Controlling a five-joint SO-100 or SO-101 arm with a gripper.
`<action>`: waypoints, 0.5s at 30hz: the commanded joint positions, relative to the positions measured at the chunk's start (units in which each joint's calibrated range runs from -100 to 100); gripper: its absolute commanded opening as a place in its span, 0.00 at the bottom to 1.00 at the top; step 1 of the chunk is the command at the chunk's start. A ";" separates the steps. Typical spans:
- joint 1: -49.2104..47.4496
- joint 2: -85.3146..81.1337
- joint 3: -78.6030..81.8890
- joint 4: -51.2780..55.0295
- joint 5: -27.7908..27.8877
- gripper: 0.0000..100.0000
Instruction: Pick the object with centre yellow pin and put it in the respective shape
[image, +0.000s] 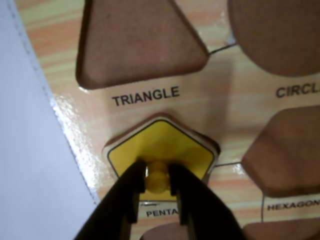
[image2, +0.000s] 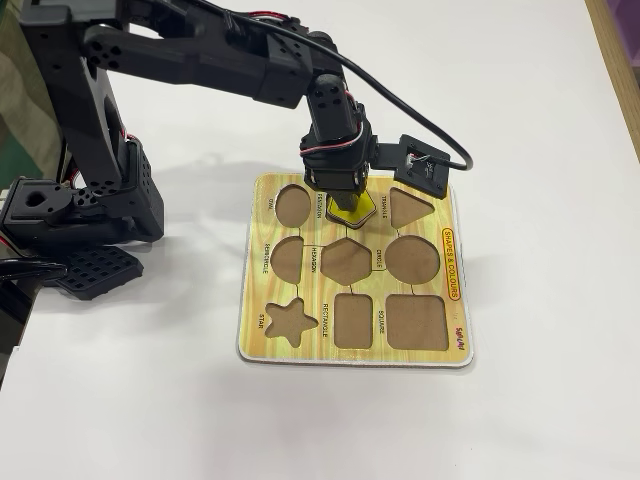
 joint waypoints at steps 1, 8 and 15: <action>-0.01 -0.01 -2.25 -0.74 0.15 0.01; -0.60 -0.35 -2.07 0.04 0.15 0.01; -0.89 -0.35 -2.07 0.12 0.20 0.01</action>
